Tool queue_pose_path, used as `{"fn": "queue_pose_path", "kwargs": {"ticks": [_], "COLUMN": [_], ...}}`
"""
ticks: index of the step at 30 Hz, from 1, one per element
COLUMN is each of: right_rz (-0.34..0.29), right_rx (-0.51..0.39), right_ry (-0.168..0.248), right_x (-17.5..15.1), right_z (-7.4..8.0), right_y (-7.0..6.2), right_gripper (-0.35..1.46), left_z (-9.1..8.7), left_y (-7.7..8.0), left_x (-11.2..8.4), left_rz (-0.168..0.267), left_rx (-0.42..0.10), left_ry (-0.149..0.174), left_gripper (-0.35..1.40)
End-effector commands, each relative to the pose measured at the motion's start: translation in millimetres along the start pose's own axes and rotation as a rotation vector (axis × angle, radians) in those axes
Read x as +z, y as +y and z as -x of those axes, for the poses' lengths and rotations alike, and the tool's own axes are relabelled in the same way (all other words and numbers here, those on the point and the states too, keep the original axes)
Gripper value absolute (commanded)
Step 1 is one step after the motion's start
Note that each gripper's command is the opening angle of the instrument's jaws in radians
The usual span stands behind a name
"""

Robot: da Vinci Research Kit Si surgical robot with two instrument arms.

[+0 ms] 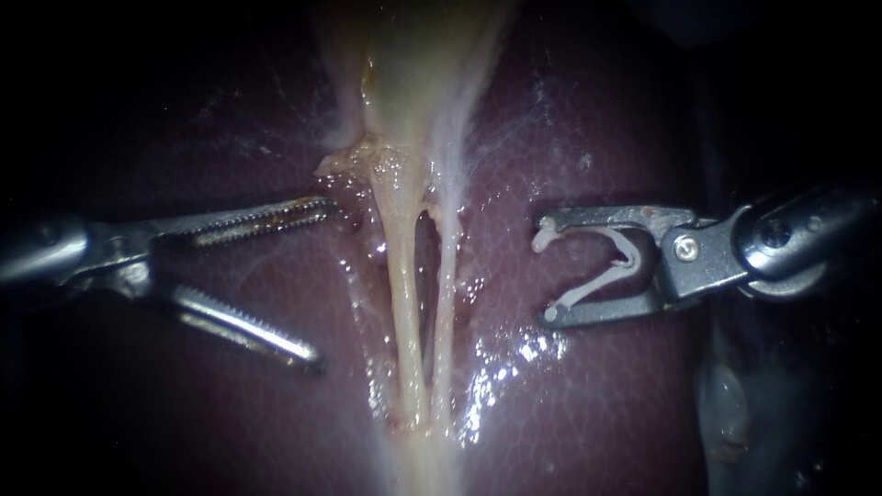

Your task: Grabbing gallbladder

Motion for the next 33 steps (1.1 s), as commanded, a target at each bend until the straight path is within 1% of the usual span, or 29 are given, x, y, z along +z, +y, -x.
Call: {"fn": "queue_pose_path", "kwargs": {"ticks": [1, 5, 9, 12, 16, 19, 23, 24, 25, 28, 29, 30, 33], "right_rz": [0.0, 0.0, 0.0, 0.0, 0.0, 0.0, -0.001, -0.001, -0.001, -0.001, -0.001, -0.001, -0.001], "right_rx": [0.0, 0.0, 0.0, 0.0, 0.0, -0.001, -0.001, -0.001, -0.001, -0.001, -0.001, -0.001, -0.001], "right_ry": [0.0, 0.0, 0.0, 0.0, 0.0, 0.0, 0.0, 0.0, 0.0, 0.0, 0.0, 0.0, 0.0], "right_x": [0.0, 0.0, 0.0, 0.0, 0.0, -0.1, -0.1, -0.1, -0.1, -0.2, -0.2, -0.2, -0.2], "right_z": [0.1, 0.1, 0.1, 0.2, 0.2, 0.2, 0.3, 0.3, 0.3, 0.3, 0.3, 0.3, 0.3], "right_y": [0.0, 0.0, 0.0, 0.1, 0.1, 0.1, 0.1, 0.1, 0.0, 0.0, 0.0, 0.0, 0.0], "right_gripper": [0.5, 0.5, 0.5, 0.5, 0.5, 0.5, 0.5, 0.5, 0.5, 0.5, 0.5, 0.5, 0.5], "left_z": [-0.1, 0.0, 0.5, 1.4, 2.7, 3.0, 2.1, 1.8, 1.3, 0.1, -0.4, -0.9, -2.3], "left_y": [0.0, 0.5, 1.8, 3.5, 6.2, 8.0, 10.1, 10.5, 10.9, 11.7, 11.8, 12.0, 12.2], "left_x": [0.0, -0.1, -0.3, -0.5, -0.9, -0.7, 0.1, 0.4, 0.7, 1.4, 1.6, 1.9, 2.7], "left_rz": [-0.001, 0.001, 0.008, 0.011, 0.033, 0.043, 0.05, 0.051, 0.053, 0.058, 0.059, 0.061, 0.066], "left_rx": [0.0, -0.001, -0.013, -0.022, -0.037, -0.043, -0.043, -0.048, -0.064, -0.088, -0.097, -0.118, -0.14], "left_ry": [0.0, 0.0, 0.001, -0.001, 0.0, 0.002, 0.002, 0.002, 0.001, -0.003, -0.003, -0.004, 0.0], "left_gripper": [1.2, 1.2, 1.2, 1.18, 1.15, 1.1, 1.03, 1.01, 0.96, 0.91, 0.84, 0.83, 0.74]}}
